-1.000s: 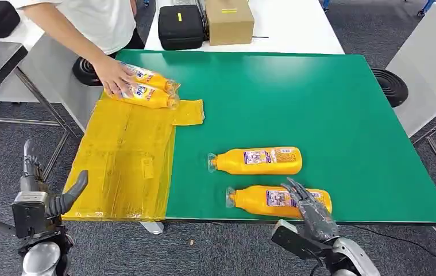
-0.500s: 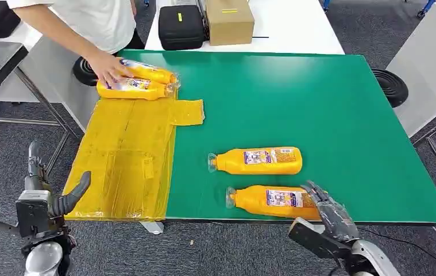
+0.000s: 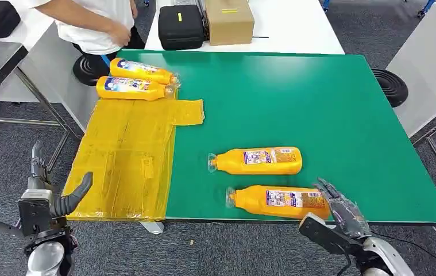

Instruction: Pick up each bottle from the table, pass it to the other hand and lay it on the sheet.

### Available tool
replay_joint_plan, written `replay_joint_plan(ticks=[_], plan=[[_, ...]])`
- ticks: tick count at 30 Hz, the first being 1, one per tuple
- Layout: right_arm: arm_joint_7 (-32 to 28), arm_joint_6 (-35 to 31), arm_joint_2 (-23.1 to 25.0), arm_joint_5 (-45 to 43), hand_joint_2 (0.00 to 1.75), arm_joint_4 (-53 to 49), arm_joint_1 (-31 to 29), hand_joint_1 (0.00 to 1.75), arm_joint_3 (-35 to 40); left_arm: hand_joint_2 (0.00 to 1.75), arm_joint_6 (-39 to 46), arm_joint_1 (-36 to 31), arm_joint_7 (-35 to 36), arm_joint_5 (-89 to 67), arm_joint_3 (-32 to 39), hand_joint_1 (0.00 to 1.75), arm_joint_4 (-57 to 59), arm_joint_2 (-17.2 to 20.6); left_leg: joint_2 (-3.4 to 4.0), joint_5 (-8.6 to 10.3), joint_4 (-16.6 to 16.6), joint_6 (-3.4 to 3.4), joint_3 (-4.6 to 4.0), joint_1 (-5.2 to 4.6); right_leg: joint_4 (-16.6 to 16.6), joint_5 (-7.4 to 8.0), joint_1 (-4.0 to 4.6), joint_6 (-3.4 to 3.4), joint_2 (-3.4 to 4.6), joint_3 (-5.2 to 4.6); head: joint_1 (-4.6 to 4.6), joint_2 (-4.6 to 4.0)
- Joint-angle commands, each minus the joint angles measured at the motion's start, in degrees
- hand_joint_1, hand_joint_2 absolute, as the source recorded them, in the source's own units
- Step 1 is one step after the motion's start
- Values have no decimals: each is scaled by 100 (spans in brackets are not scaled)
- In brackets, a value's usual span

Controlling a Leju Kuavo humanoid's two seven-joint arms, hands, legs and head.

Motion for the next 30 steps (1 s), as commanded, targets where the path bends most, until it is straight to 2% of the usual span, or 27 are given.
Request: replay_joint_plan(ticks=[1,7,10,11,13,14,18,19,23,24,30], plan=[[-38,149,18,90,175,701,-757,0,-321,175,56,-83,29,72,-37,0,370,51,13,-7,-6,1,27,-2,-9,-3,1,-10,7,25,0,0],[-126,410,64,176,175,1322,-1203,0,-178,175,165,-91,114,-6,-12,0,403,-11,15,-9,-9,4,42,1,-15,-5,5,-13,8,43,2,0],[-137,588,-191,3,175,1766,-1670,0,55,175,162,-166,244,-4,-13,0,462,37,21,-5,-8,4,35,0,-13,0,4,-11,14,34,0,0],[-132,619,-220,-32,175,1827,-1737,0,74,175,156,-180,258,-8,-15,0,473,41,23,-10,-9,4,49,0,-15,-4,5,-15,14,47,0,0],[-117,691,-209,-70,175,1982,-1859,0,135,175,118,-202,369,-44,-48,0,528,81,18,-2,-4,5,24,0,-9,2,3,-7,13,23,0,0],[-116,682,-184,-64,175,2034,-1888,0,175,175,128,-185,404,-62,-52,0,534,96,21,-8,-7,5,43,-1,-12,-2,3,-12,12,43,0,0],[-120,692,-117,-47,175,2213,-2036,0,352,175,152,-77,439,-82,-65,0,515,181,9,2,-7,6,24,2,-12,1,5,-8,4,27,2,0],[-120,692,-105,-47,175,2229,-2051,0,363,175,153,-53,435,-79,-59,0,508,188,22,-8,-10,5,50,3,-16,-4,7,-14,14,50,0,0],[-154,705,-101,-51,175,2390,-2193,0,468,175,157,22,482,-99,-67,0,408,201,21,-4,-7,5,31,0,-9,0,4,-9,15,31,0,0],[-154,705,-101,-51,175,2390,-2193,0,468,175,157,22,482,-99,-67,0,408,201,26,-12,-9,5,52,1,-12,-7,6,-15,17,53,0,0],[-154,705,-101,-51,175,2390,-2193,0,468,175,157,22,482,-99,-67,0,408,201,9,1,-5,6,20,0,-6,0,3,-6,4,23,0,0]])
